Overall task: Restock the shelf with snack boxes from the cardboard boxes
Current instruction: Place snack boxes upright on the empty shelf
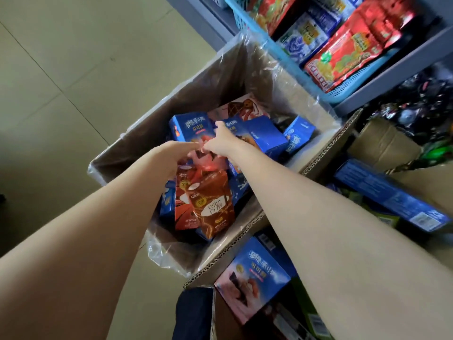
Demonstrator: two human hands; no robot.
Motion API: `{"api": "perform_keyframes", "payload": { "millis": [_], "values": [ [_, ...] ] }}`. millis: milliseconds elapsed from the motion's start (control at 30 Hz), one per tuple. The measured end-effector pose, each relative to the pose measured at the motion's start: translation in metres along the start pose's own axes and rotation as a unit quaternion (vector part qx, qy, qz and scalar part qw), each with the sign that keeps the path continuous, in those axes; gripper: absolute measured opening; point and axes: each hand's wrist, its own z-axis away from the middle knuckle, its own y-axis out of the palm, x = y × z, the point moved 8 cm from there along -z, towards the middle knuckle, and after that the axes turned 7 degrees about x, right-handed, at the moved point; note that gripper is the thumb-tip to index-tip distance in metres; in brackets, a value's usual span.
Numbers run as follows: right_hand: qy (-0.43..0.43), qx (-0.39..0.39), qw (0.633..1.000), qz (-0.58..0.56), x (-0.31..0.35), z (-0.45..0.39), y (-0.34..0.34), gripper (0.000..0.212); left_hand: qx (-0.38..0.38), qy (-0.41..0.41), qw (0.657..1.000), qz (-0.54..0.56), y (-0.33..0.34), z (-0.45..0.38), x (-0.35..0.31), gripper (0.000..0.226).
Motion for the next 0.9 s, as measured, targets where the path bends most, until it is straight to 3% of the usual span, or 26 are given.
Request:
{"api": "perform_keyframes", "payload": {
  "millis": [67, 133, 200, 300, 367, 467, 533, 667, 767, 900],
  "values": [
    [-0.008, -0.021, 0.998, -0.055, 0.001, 0.009, -0.014, 0.071, -0.036, 0.032, 0.999, -0.012, 0.001, 0.008, 0.0, 0.064],
    [-0.019, -0.049, 0.995, -0.082, 0.002, 0.021, -0.031, 0.059, -0.132, 0.116, 0.975, -0.135, -0.001, 0.034, -0.021, 0.07],
    [-0.028, -0.058, 0.993, -0.101, 0.008, 0.042, -0.045, 0.053, -0.206, 0.218, 0.903, -0.309, 0.008, 0.078, -0.058, 0.074],
    [-0.049, -0.069, 0.984, -0.159, 0.027, 0.085, -0.081, 0.042, -0.21, 0.358, 0.84, -0.351, 0.033, 0.152, -0.108, 0.067],
    [-0.067, -0.053, 0.978, -0.193, 0.055, 0.136, -0.108, 0.025, -0.155, 0.382, 0.853, -0.321, 0.046, 0.194, -0.134, 0.053],
    [-0.073, -0.029, 0.985, -0.155, 0.095, 0.234, -0.156, 0.033, 0.071, 0.336, 0.906, -0.246, 0.081, 0.257, -0.156, 0.049],
    [-0.062, 0.001, 0.994, -0.087, 0.125, 0.298, -0.188, 0.038, 0.187, 0.272, 0.917, -0.225, 0.096, 0.306, -0.175, 0.048],
    [-0.081, 0.036, 0.993, -0.074, 0.217, 0.46, -0.255, 0.022, 0.3, 0.276, 0.866, -0.291, 0.122, 0.472, -0.256, 0.089],
    [-0.14, 0.012, 0.99, -0.032, 0.294, 0.58, -0.295, 0.046, 0.336, 0.307, 0.819, -0.35, 0.142, 0.606, -0.31, 0.085],
    [-0.238, -0.071, 0.969, 0.001, 0.372, 0.73, -0.333, 0.021, 0.338, 0.398, 0.757, -0.394, 0.164, 0.76, -0.368, 0.086]
  ]
}}
